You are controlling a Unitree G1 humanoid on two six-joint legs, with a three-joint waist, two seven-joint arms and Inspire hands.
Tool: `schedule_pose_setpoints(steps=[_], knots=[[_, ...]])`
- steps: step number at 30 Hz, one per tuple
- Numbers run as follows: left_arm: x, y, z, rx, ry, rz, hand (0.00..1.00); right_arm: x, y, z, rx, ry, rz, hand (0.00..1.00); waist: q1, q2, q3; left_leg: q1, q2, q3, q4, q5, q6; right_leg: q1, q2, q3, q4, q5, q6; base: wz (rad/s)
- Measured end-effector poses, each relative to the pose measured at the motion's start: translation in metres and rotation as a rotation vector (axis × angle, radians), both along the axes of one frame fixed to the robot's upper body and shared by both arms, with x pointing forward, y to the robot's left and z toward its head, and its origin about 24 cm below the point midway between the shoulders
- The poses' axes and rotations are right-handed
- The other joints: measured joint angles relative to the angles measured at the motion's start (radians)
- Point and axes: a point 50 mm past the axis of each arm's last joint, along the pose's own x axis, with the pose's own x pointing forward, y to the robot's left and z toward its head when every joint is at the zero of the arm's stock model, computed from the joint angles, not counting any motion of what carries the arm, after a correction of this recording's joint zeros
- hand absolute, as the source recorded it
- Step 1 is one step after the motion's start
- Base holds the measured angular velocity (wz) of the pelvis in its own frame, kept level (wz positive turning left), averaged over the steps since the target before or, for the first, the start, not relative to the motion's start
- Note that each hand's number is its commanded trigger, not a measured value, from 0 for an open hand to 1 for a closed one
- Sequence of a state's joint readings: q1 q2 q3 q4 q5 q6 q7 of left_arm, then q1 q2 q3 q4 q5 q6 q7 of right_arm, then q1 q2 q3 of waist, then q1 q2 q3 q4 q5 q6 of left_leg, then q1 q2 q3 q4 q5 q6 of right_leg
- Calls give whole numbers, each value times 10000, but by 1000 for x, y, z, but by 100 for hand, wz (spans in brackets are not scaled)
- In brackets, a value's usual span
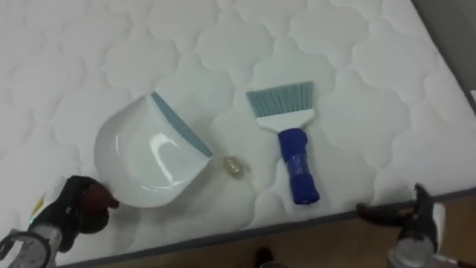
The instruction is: Clean bed
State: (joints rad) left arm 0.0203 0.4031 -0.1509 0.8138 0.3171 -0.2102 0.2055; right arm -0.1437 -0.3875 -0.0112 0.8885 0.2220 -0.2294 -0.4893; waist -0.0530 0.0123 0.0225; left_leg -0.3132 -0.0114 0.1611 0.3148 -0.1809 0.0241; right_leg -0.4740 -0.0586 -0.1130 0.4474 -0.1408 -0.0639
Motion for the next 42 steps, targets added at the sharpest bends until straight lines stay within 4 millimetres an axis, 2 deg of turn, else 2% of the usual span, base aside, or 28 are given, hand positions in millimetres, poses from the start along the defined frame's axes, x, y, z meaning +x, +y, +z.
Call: schedule_pose_setpoints(steps=[2, 8, 11, 17, 22, 33, 36, 40, 42], knots=[[-9, 1, -5, -165, 621, -152, 100, 11, 0, 18, -766, -860, 188, 0, 29, -36, -15, -76, 29, -35, 84, -2, -6, -30, 28, -10, -25, 5, -9, 9], [-15, 0, -10, -629, 1417, -496, 100, 22, 8, 37, -1643, -1899, 385, 0, 264, -58, -30, -106, 42, 0, 58, -10, -17, -28, -1, -93, 2, -5, -13, 3], [-16, -1, -12, -794, 1662, -693, 100, 27, 16, 42, -2452, -2198, 664, 0, 299, -60, -31, -170, 47, 19, 142, -11, -14, -27, -45, -183, -35, -8, -10, 3], [-14, -5, -14, -916, 2166, -1052, 100, 36, 30, 46, -3001, -2471, 1203, 0, 374, -40, -42, -272, 161, 18, 225, -14, -8, 40, -4, -275, -261, 37, -3, 5], [-13, -6, -15, -950, 2413, -1099, 100, 37, 35, 43, -2974, -2365, 1407, 0, 510, -5, -35, -303, 222, 12, 216, -14, -9, 50, 59, -292, -360, 104, -25, 0], [9, -2, -9, -691, 2240, -1068, 100, 33, 40, 30, -2972, -1766, 1735, 0, 907, 116, -22, -493, 240, 24, 259, -15, -11, -3, 89, -422, -499, 164, -58, 2], [14, -4, -7, -649, 2190, -1152, 100, 34, 50, 25, -2898, -1541, 2289, 0, 935, 185, 21, -604, 322, 20, 308, -15, -10, -24, 94, -502, -527, 219, -59, 6], [24, -5, -5, -592, 2137, -1166, 100, 44, 59, 20, -2253, -1327, 2476, 0, 1047, 308, 107, -620, 303, 30, 313, -14, -9, -64, 49, -500, -499, 207, -41, -1], [27, -6, -3, -571, 2086, -1198, 100, 46, 62, 19, -2081, -1255, 2701, 0, 1125, 326, 118, -644, 298, 34, 313, -14, -8, -114, 32, -499, -475, 187, -44, 0]])
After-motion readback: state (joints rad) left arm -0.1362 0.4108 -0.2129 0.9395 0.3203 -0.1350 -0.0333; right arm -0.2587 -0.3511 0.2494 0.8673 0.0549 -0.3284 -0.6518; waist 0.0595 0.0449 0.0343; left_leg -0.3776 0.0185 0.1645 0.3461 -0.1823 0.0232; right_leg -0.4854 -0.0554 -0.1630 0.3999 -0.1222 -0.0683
